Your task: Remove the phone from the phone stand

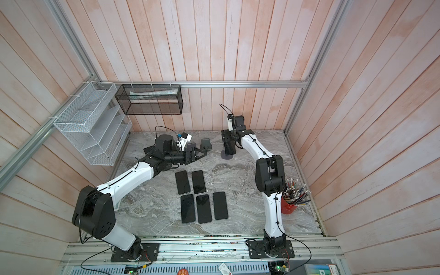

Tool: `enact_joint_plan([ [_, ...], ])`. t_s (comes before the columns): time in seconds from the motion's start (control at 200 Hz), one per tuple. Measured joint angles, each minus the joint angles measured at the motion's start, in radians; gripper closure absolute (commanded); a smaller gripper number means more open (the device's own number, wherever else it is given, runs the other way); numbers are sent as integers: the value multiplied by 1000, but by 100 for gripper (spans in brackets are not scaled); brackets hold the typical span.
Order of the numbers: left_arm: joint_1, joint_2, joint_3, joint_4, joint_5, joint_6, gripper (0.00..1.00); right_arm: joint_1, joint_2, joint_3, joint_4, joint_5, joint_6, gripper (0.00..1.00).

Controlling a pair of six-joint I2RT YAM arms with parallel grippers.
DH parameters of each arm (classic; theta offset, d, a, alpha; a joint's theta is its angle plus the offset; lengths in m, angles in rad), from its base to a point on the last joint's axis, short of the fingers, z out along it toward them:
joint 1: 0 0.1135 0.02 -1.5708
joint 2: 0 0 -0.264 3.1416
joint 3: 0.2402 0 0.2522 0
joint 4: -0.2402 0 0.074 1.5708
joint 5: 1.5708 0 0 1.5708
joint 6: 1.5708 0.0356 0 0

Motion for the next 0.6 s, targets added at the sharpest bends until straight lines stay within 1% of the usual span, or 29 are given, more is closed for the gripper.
enact_joint_plan([
  [0.13,0,0,0,0,0,0,1,4,-9,-31,40,11,2,28],
  [0.31,0,0,0,0,0,0,1,9,-65,-109,80,34,4,30],
  [0.6,0,0,0,0,0,0,1,13,-114,-148,96,63,6,32],
])
